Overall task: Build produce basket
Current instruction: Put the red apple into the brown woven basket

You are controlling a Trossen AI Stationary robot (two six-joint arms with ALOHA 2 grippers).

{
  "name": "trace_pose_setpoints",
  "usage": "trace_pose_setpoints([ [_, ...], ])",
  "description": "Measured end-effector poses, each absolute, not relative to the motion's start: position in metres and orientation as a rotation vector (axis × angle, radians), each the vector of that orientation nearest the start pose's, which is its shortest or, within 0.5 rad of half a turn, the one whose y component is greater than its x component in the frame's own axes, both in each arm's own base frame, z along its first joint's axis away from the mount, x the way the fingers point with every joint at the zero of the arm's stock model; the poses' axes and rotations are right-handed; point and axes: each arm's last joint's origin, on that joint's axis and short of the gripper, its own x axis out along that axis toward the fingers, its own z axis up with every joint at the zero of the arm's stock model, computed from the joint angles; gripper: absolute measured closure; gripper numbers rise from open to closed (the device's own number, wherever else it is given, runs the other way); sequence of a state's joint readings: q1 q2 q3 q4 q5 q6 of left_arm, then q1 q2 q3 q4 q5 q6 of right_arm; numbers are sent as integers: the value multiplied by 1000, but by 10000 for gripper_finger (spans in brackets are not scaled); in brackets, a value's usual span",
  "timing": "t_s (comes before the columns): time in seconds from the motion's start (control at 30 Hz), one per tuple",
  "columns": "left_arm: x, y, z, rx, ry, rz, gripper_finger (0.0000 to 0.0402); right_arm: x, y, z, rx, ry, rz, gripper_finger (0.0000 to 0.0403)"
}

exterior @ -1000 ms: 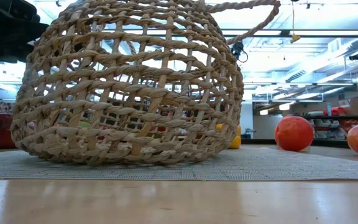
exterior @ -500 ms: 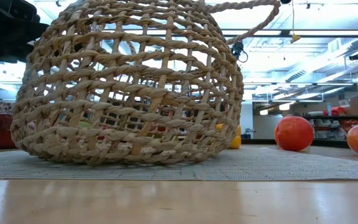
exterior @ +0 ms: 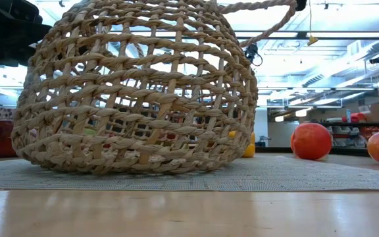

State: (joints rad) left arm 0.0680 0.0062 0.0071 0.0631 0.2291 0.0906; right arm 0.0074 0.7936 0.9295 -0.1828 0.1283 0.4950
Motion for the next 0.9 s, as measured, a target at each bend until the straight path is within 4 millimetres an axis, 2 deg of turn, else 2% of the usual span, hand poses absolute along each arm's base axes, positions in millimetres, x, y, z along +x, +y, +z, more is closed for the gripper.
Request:
trace_pose_setpoints([
  [0.1,97,0,171,100,-71,-158,12,164,-3,381,461,16,-113,46],
  [0.37,97,0,172,100,-71,-158,12,163,-8,380,188,37,-136,45],
  [0.53,97,0,171,99,-70,-158,12,167,-9,361,103,117,-152,45],
  [0.6,97,0,171,100,-71,-158,12,167,-9,359,87,128,-135,45],
  [0.9,97,0,171,100,-71,-158,12,143,-7,371,-4,45,-78,45],
])
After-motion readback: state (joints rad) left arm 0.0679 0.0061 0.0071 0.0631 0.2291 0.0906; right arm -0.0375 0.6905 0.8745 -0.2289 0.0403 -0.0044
